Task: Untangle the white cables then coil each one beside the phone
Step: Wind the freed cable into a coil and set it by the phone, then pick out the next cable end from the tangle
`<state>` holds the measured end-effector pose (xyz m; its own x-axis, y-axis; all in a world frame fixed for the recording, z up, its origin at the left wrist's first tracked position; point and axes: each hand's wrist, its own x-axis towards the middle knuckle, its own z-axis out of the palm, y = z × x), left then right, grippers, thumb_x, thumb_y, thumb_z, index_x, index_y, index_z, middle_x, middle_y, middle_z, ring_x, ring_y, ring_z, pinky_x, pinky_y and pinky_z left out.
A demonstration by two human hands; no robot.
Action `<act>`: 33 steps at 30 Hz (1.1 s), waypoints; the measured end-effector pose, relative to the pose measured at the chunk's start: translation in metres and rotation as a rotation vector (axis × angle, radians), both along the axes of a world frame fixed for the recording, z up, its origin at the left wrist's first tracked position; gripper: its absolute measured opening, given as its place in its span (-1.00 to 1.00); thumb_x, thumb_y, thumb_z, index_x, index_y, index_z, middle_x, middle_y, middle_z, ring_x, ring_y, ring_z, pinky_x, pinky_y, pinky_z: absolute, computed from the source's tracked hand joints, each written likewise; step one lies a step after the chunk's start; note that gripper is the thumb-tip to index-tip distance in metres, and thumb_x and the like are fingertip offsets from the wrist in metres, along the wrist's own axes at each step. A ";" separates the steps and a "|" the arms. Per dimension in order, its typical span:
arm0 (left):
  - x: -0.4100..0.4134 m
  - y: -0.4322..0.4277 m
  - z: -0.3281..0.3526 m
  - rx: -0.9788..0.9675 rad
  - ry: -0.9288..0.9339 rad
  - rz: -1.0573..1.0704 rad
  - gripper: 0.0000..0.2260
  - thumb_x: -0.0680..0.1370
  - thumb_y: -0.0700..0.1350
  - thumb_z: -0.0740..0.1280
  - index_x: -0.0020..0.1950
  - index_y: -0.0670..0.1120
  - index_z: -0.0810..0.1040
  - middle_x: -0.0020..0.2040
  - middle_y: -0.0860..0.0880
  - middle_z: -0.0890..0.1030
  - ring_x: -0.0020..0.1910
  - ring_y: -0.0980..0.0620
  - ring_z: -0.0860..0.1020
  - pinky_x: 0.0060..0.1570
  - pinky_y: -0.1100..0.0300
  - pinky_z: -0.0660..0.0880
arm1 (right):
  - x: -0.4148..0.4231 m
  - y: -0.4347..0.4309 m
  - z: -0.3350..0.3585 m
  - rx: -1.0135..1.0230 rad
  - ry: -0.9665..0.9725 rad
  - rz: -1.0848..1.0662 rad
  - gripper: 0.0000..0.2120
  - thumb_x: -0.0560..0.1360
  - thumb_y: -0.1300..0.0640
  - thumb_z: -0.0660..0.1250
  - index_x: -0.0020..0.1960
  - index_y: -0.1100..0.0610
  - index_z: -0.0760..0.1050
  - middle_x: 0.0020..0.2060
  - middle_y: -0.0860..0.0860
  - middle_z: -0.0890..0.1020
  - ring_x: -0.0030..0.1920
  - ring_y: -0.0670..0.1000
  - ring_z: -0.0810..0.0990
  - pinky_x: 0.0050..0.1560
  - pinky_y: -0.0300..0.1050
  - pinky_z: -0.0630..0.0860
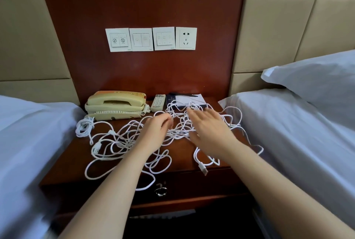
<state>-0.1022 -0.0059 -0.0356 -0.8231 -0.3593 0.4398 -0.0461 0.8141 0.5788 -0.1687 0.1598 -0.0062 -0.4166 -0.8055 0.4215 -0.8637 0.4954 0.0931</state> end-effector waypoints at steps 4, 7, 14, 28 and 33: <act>-0.001 0.008 0.003 -0.080 0.041 -0.015 -0.81 0.62 -0.11 0.20 -0.19 -0.03 0.43 -0.37 0.13 0.46 -0.39 0.19 0.39 -0.40 0.27 0.25 | -0.002 -0.016 -0.007 -0.060 0.035 -0.009 -0.65 0.59 0.06 0.12 0.30 0.19 0.38 0.17 0.12 0.52 0.17 0.18 0.47 0.23 0.02 0.31; 0.001 0.011 0.004 -0.099 0.051 -0.049 -0.88 0.61 -0.09 0.24 -0.12 -0.05 0.48 -0.27 0.12 0.52 -0.27 0.08 0.48 -0.29 0.20 0.34 | -0.005 -0.022 -0.003 -0.137 0.039 0.023 -0.80 0.58 0.10 0.18 0.05 0.20 0.49 -0.06 0.12 0.59 -0.01 0.20 0.54 -0.02 0.03 0.42; 0.029 -0.026 -0.029 -0.282 -0.218 0.217 -0.57 0.56 0.08 0.26 0.41 0.04 0.34 0.40 0.10 0.40 0.40 0.06 0.32 0.39 0.04 0.16 | -0.014 -0.027 -0.008 -0.336 -0.270 -0.095 -0.79 0.64 0.08 0.08 -0.02 0.20 0.39 -0.18 0.14 0.58 -0.17 0.22 0.53 -0.29 -0.08 0.24; -0.030 -0.060 -0.042 -0.244 -0.358 0.291 -0.50 0.59 0.22 0.09 0.46 0.02 0.27 0.44 0.05 0.35 0.44 0.03 0.27 0.35 -0.02 0.17 | -0.054 -0.024 -0.012 -0.622 -0.594 0.022 -0.71 0.56 0.13 0.27 -0.33 -0.03 0.41 -0.53 -0.08 0.39 -0.46 -0.12 0.36 -0.36 -0.24 0.27; -0.053 -0.061 -0.042 -0.245 -0.300 0.402 -0.60 0.61 0.15 0.11 0.37 0.01 0.38 0.35 0.01 0.43 0.37 -0.02 0.34 0.30 -0.01 0.21 | -0.046 -0.033 -0.007 -0.733 -0.660 0.208 -0.80 0.56 0.15 0.27 -0.22 0.11 0.56 -0.48 0.07 0.47 -0.47 -0.13 0.30 -0.41 -0.22 0.23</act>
<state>-0.1556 -0.0669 -0.0779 -0.7441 -0.5877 0.3178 -0.5147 0.8075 0.2882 -0.2150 0.1270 -0.0127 -0.6260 -0.5232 0.5782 -0.7085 0.0718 -0.7020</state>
